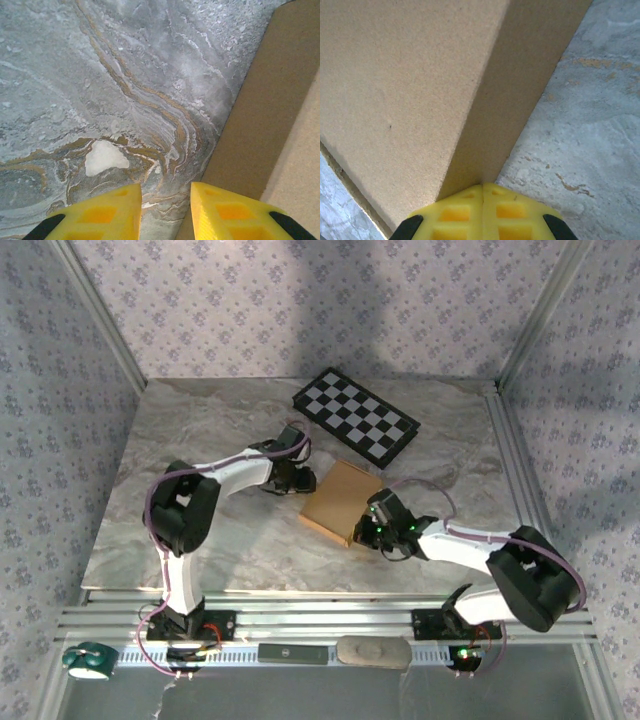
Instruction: Fold the paper box
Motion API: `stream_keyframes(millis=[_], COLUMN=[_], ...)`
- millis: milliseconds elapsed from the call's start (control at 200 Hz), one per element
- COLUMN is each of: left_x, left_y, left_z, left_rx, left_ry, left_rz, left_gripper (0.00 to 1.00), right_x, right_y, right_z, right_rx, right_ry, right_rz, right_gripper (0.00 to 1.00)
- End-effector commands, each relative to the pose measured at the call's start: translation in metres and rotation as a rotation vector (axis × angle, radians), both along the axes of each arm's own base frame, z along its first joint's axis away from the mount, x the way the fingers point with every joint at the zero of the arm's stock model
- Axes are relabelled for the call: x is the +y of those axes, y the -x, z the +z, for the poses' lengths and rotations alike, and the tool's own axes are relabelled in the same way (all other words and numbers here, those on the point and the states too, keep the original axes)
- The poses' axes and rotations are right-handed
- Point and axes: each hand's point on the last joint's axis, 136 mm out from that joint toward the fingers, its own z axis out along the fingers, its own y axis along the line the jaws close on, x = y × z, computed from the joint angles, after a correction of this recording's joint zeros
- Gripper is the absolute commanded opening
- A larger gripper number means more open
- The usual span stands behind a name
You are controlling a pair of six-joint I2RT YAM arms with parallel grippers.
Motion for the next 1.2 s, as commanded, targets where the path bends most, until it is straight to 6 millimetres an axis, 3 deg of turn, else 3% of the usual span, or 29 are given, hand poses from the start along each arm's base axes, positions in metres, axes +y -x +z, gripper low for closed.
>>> stream_keyframes(millis=[0, 170, 560, 949, 1194], left_x=[-0.006, 0.000, -0.011, -0.007, -0.010], left_y=[0.028, 0.026, 0.038, 0.058, 0.064], left_z=[-0.003, -0.006, -0.014, -0.031, -0.032], left_rx=[0.069, 0.071, 0.093, 0.124, 0.134], left_ry=[-0.006, -0.020, -0.003, 0.012, 0.028], left_rz=[-0.055, -0.051, -0.071, -0.047, -0.046], left_gripper=[0.32, 0.32, 0.31, 0.31, 0.29], right_x=[-0.012, -0.020, 0.013, 0.042, 0.041], right_y=[0.005, 0.020, 0.010, -0.005, -0.014], right_z=[-0.003, -0.012, 0.000, 0.048, 0.057], right_rx=[-0.015, -0.071, -0.127, -0.212, -0.225], right_ry=[0.020, -0.005, -0.144, -0.343, -0.373], right_rz=[-0.028, 0.036, 0.100, 0.107, 0.051], right_gripper=[0.05, 0.05, 0.04, 0.03, 0.03])
